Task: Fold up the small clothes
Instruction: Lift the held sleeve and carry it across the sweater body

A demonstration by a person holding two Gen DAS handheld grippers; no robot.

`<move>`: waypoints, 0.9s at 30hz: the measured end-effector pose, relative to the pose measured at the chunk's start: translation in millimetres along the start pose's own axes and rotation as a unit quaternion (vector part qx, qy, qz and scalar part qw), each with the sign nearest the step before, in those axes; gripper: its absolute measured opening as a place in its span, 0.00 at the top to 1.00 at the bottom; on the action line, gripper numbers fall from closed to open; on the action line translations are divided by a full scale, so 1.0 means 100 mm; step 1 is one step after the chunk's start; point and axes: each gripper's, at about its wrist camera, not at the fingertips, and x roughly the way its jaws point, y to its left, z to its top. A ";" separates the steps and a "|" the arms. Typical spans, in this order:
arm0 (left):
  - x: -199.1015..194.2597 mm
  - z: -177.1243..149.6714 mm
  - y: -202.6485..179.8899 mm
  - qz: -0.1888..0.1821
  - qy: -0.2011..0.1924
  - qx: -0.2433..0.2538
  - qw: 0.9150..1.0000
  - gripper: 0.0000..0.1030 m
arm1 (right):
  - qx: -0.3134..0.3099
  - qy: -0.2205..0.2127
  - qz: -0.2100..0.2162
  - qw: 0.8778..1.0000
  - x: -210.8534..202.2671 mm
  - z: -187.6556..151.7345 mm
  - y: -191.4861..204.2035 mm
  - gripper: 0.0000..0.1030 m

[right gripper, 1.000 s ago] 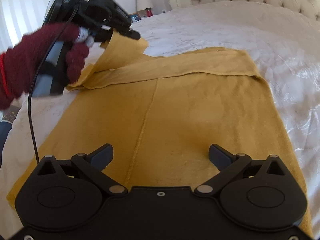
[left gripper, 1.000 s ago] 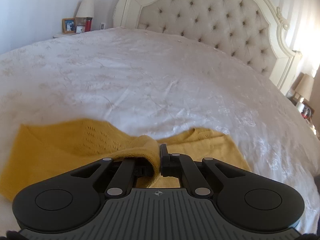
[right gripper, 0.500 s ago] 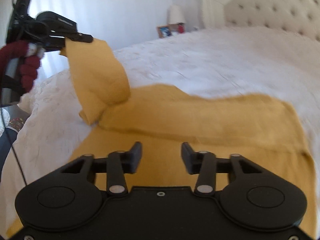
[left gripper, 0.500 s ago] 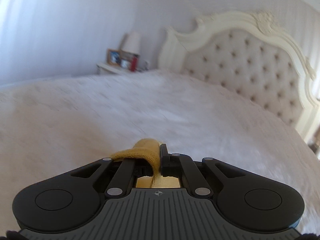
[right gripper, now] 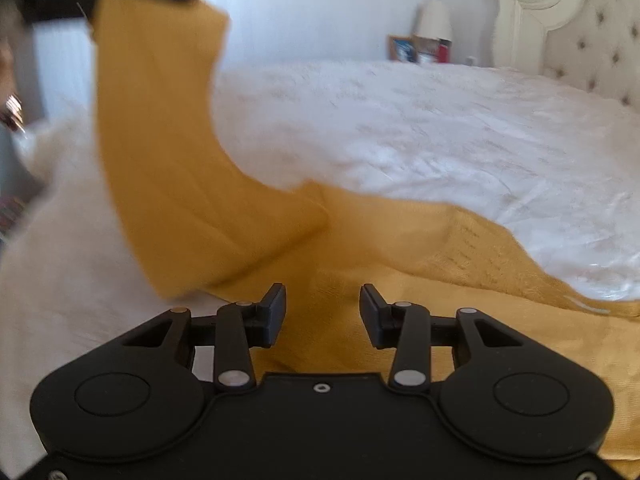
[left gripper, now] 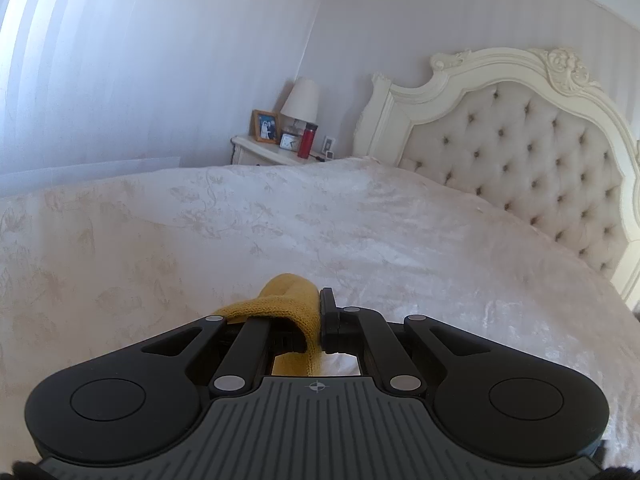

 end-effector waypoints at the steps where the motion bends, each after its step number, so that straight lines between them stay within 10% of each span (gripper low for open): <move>1: 0.01 0.00 0.03 -0.001 0.000 -0.001 1.000 0.96 | 0.003 0.004 -0.010 1.000 0.03 -0.01 -0.02 0.67; 2: 0.01 0.00 0.03 -0.003 0.001 -0.003 1.000 0.96 | 0.022 0.002 -0.009 1.000 0.02 -0.01 -0.07 0.89; 7: 0.02 0.00 0.08 -0.010 -0.003 -0.004 1.000 0.96 | 0.181 -0.085 0.003 0.980 -0.28 -0.01 -0.43 0.88; 10: 0.01 -0.01 0.08 -0.012 -0.003 -0.007 1.000 0.96 | 0.200 -0.074 0.020 0.977 -0.17 0.02 -0.42 0.67; 11: 0.00 -0.01 0.07 -0.012 -0.004 -0.008 1.000 0.96 | 0.191 -0.048 0.051 0.979 -0.06 0.03 -0.39 0.46; 13: -0.02 0.00 0.04 -0.014 -0.004 -0.008 1.000 0.96 | 0.196 -0.013 0.125 0.972 0.11 0.00 -0.39 0.36; 27: -0.07 0.23 -1.12 -0.077 -0.025 0.051 0.995 0.96 | 0.208 -0.047 0.065 0.975 -1.07 -0.69 -0.96 0.35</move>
